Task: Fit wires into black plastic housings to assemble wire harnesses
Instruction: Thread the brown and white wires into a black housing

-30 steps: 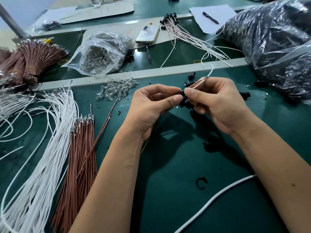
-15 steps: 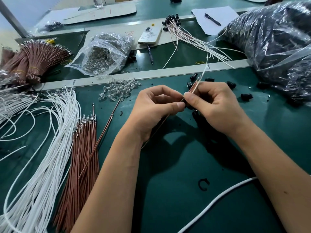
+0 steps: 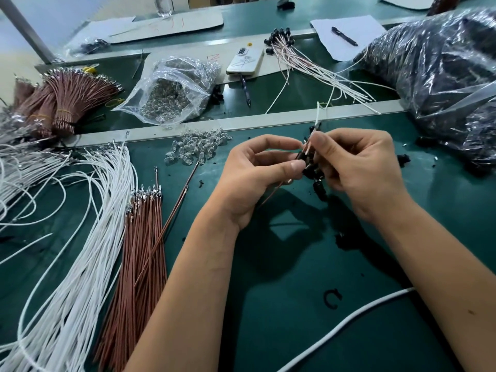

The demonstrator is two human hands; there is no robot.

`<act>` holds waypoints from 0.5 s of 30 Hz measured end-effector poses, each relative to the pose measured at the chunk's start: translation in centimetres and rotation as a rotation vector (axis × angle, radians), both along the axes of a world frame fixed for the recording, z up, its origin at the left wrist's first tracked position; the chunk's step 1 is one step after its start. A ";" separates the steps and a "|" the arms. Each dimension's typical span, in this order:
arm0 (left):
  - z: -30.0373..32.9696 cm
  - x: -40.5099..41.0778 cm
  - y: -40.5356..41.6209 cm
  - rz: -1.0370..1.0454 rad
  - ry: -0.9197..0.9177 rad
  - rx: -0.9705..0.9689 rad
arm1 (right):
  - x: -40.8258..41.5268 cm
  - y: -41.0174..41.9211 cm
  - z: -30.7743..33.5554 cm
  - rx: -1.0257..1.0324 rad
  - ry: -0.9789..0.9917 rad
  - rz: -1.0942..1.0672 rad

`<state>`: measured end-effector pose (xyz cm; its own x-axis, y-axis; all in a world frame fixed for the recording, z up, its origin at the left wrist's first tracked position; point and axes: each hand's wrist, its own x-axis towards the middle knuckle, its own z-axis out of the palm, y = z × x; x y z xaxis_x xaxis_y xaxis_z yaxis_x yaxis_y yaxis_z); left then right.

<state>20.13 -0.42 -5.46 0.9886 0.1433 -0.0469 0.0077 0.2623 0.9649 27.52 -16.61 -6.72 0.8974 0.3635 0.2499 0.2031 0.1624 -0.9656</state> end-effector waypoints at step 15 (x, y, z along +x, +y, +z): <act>0.2 0.1 0.2 0.088 -0.008 -0.090 | -0.6 0.2 -0.1 -0.045 0.042 0.085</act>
